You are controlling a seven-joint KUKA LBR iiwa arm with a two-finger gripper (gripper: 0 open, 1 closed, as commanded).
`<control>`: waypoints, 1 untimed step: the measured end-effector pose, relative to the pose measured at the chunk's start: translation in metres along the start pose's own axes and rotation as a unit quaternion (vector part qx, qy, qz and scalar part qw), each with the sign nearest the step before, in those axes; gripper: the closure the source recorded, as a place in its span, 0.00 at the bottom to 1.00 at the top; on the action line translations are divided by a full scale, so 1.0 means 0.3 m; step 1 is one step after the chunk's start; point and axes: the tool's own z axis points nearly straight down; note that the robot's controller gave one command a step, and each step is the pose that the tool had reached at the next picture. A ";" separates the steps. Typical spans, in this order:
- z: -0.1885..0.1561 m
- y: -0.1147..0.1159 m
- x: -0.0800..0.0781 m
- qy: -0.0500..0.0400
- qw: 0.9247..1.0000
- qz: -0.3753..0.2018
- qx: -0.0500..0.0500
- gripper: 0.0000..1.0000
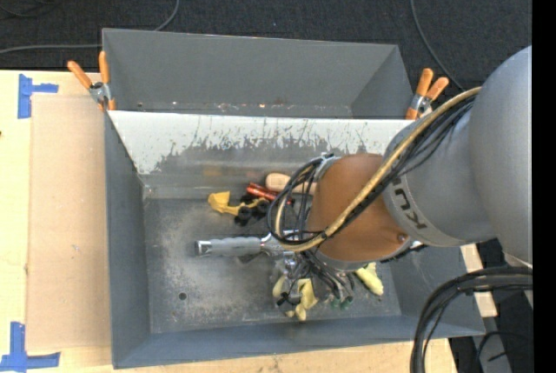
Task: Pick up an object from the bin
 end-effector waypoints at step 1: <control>-0.086 -0.182 -0.224 0.000 1.000 -0.020 0.000 1.00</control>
Offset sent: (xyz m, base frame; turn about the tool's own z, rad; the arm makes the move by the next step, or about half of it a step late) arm 0.0000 0.0000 0.0000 0.0000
